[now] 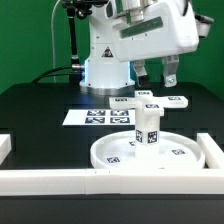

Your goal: Assemble round table

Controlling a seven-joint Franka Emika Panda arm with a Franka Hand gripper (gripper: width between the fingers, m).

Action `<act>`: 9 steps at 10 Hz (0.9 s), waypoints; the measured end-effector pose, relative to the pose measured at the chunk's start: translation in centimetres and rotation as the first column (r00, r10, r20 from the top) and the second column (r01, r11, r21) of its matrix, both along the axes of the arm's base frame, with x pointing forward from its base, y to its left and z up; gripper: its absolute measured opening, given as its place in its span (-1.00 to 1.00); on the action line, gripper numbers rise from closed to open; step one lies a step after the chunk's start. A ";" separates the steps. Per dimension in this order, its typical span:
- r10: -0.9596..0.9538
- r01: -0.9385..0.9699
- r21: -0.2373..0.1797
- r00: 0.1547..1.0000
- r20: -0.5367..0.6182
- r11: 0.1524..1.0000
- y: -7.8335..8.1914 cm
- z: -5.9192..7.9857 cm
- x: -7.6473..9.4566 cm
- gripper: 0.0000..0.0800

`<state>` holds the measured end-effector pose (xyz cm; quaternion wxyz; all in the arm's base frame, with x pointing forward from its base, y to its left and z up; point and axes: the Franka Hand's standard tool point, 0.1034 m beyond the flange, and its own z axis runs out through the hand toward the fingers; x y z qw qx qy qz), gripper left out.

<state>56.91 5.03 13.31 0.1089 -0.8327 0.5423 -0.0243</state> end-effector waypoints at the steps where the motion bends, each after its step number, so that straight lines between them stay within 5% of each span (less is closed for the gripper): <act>1: 0.073 -0.073 -0.014 0.997 0.010 0.997 0.0 0.0 0.0 0.62; 4: 0.271 -0.269 -0.055 0.962 0.032 0.962 -0.2 -0.1 0.0 0.62; 6: 0.616 -0.606 -0.164 0.788 0.013 0.779 -0.3 -0.1 -0.1 0.62; 9: 0.875 -0.864 -0.181 0.483 -0.042 0.469 -0.1 0.0 -0.3 0.62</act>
Offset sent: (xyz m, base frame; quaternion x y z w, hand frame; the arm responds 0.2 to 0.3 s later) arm 0.0000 0.0000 0.0000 0.0000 0.0000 -0.1938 0.9810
